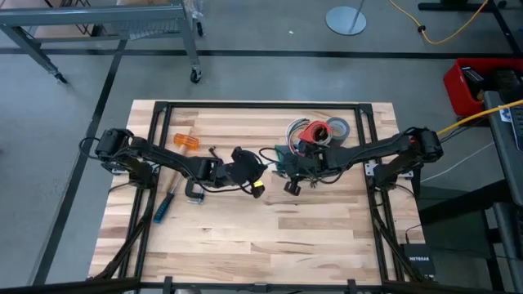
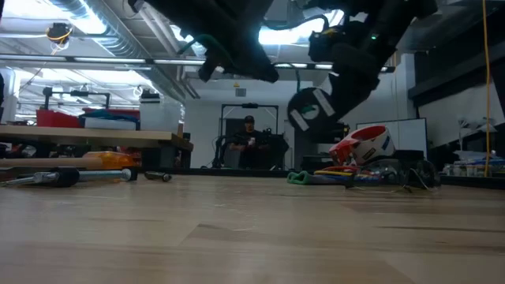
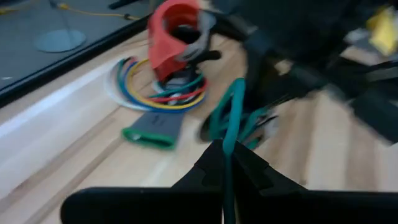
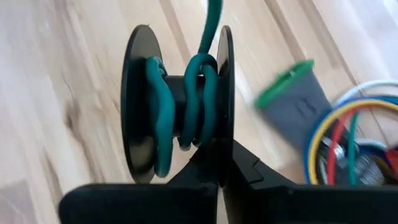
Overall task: Coil cords
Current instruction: Coil the green wire to the spool
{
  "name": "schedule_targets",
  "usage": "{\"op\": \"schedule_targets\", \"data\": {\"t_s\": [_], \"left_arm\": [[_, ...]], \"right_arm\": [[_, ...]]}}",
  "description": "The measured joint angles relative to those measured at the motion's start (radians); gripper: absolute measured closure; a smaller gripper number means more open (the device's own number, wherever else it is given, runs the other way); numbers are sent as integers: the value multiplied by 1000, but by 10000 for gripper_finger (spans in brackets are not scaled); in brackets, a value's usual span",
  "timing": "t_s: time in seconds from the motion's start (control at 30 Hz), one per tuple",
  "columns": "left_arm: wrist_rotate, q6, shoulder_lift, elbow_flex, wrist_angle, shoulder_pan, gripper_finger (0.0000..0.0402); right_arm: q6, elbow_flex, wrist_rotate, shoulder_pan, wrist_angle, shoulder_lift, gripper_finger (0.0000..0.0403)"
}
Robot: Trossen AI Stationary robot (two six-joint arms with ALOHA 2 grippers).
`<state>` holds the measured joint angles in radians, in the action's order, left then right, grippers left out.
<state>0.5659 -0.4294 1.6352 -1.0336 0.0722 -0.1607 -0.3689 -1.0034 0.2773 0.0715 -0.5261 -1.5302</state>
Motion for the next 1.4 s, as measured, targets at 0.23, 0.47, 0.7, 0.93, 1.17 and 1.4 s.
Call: {"op": "schedule_targets", "data": {"t_s": [0.23,0.47,0.7,0.93,1.17,1.4], "left_arm": [[-68,0,0,0,56,-25,401],[-65,4,0,0,73,-43,401],[-56,-1,1,0,83,-41,401],[-28,23,1,0,46,-42,401],[32,129,1,0,-34,-71,401],[58,245,1,-1,-61,-94,401]], "right_arm": [[-19,0,-1,-38,174,-8,400],[-20,0,-77,-94,390,-8,400],[-20,0,-91,-92,560,-8,400],[-20,0,-135,-92,619,-4,400],[-20,0,-335,-151,577,36,400],[-20,0,-495,-207,385,96,400]]}}
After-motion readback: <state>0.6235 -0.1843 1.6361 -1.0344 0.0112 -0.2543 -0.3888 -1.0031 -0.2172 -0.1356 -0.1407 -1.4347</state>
